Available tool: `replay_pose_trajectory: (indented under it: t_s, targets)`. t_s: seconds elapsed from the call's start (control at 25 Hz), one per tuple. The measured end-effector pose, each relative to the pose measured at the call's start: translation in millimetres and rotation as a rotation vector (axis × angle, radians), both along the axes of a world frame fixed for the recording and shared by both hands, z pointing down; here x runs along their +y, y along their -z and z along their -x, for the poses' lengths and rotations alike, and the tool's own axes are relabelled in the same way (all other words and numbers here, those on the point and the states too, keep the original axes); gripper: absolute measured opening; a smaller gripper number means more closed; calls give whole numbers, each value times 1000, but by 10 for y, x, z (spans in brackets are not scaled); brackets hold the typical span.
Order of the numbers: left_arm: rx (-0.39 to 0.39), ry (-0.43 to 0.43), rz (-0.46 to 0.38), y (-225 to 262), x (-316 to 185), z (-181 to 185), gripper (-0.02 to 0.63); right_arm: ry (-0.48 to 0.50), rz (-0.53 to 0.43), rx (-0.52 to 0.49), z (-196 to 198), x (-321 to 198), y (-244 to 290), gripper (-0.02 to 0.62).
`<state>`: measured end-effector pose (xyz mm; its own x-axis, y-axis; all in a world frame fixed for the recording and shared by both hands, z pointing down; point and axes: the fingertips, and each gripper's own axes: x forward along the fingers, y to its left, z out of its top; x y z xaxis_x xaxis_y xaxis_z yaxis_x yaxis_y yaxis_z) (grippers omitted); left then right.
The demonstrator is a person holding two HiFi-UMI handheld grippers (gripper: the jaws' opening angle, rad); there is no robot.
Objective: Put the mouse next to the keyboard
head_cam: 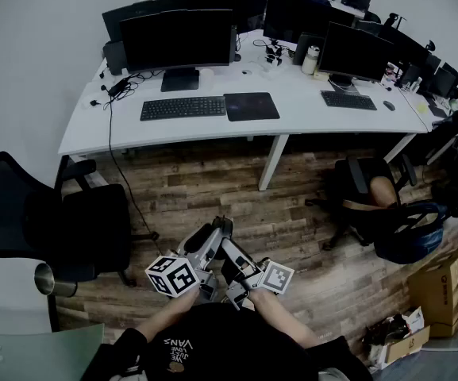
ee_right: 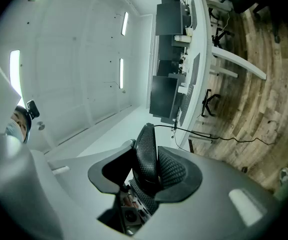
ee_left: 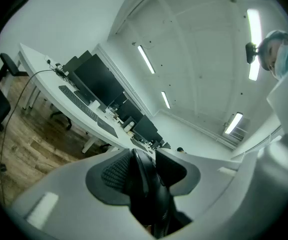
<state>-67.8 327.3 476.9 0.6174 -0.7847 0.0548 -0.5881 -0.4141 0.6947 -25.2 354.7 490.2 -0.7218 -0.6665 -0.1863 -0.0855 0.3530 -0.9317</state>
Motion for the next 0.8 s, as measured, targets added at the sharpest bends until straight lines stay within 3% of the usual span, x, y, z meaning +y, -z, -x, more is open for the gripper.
replay_pose_trajectory:
  t_s: [0.4,0.8]
  targets:
    - [19,16,-6,-41,-52,68,141,-21,6,30,13,-90,-20,163]
    - [16,-34,-21,-20,-846,405,137,-63,-11,44,355,-890,34,163]
